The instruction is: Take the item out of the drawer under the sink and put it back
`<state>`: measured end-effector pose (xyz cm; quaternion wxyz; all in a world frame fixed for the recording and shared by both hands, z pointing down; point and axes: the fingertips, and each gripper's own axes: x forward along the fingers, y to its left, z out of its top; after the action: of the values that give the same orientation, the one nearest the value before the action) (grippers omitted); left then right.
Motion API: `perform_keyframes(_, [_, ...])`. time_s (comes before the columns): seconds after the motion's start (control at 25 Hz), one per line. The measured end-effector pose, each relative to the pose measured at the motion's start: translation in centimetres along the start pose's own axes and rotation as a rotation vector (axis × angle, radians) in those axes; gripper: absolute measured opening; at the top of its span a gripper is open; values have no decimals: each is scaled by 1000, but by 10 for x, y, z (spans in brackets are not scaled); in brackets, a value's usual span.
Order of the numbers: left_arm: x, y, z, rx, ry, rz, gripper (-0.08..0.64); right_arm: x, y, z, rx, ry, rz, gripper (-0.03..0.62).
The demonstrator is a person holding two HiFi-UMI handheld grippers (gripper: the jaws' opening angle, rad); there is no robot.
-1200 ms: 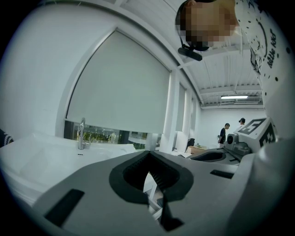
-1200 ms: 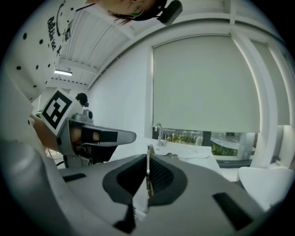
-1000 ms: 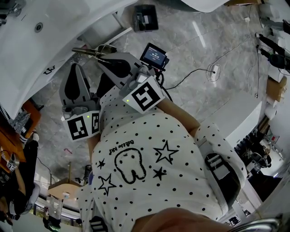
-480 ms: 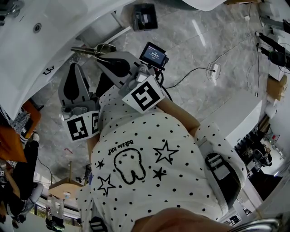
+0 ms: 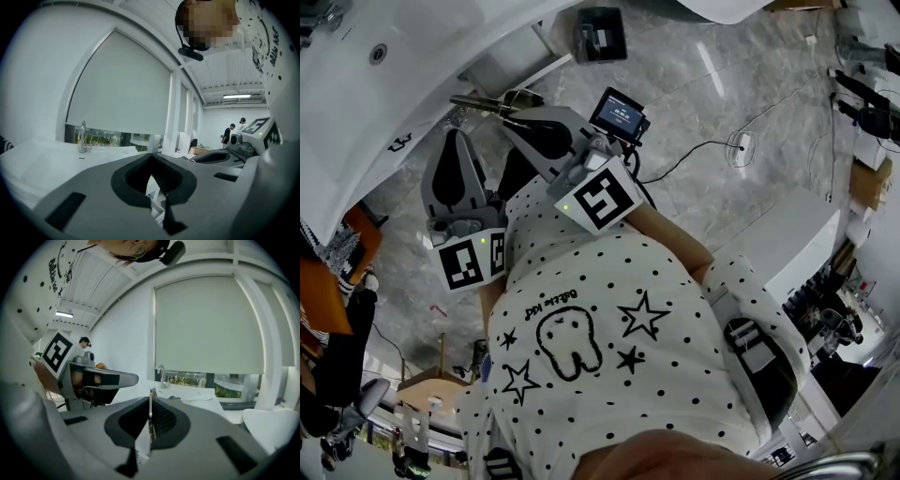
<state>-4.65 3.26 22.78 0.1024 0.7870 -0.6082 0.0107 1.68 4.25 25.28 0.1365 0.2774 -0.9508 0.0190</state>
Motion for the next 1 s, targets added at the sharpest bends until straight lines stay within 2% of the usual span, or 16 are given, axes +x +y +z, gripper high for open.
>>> perform_keyframes(0.2, [0,0,0,2,0,1,-5,0,-1,1,-4,-1,3,14])
perform_keyframes(0.56, [-2,2,-5,-46,-17,3,-5,-8,-7,-9,6,32,-32,14])
perform_keyframes(1.0, [0,13,-13,-76,-11,35,-5,-1,-21,-26,-212,106,-32,14])
